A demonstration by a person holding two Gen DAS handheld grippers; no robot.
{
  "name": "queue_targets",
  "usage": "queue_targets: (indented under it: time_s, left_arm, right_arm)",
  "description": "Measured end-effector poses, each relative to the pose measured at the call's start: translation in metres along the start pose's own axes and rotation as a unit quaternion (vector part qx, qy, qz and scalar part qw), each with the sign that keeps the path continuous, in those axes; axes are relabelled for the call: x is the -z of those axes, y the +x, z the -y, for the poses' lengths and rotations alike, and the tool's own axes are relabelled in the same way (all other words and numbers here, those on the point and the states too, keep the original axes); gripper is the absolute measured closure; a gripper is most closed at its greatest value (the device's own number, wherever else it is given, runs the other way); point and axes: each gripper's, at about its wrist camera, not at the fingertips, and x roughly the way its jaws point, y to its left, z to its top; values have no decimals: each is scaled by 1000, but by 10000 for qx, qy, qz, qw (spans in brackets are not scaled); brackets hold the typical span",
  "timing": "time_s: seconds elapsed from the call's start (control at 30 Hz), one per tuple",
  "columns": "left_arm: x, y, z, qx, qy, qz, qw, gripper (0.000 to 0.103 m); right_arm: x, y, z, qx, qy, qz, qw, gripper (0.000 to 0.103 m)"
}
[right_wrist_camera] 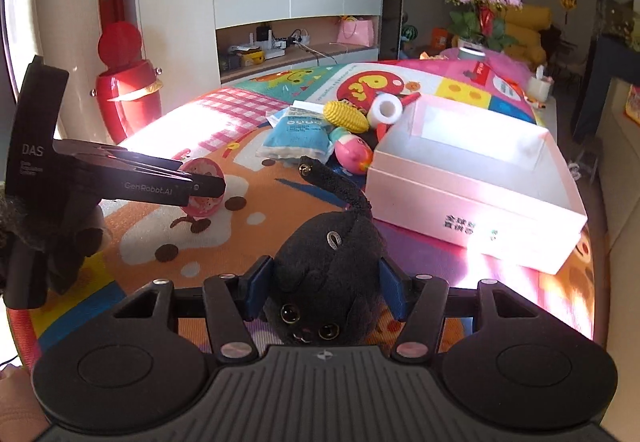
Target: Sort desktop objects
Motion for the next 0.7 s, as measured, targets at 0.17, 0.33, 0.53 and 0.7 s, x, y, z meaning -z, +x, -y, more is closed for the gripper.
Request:
queue_targets:
  time_s: [0.17,0.33,0.53,0.7]
  left_arm:
    - [-5,6,4,74,-86,-87,9999,53]
    - [-9,5,7,670,-408,-325,9964,56]
    - [-12,6,13,2024,-1323,-742,9675,56]
    - [-7,17,6,2034,-1676,-898,9605,51]
  right_arm:
    - [19,-10,7,649,240,535,9962,13]
    - [23,4,1,813,251,755,9935,4]
    - [27,22,3,705,477,558,9948,1]
    - [28,22,7,693,599,578,9941,0]
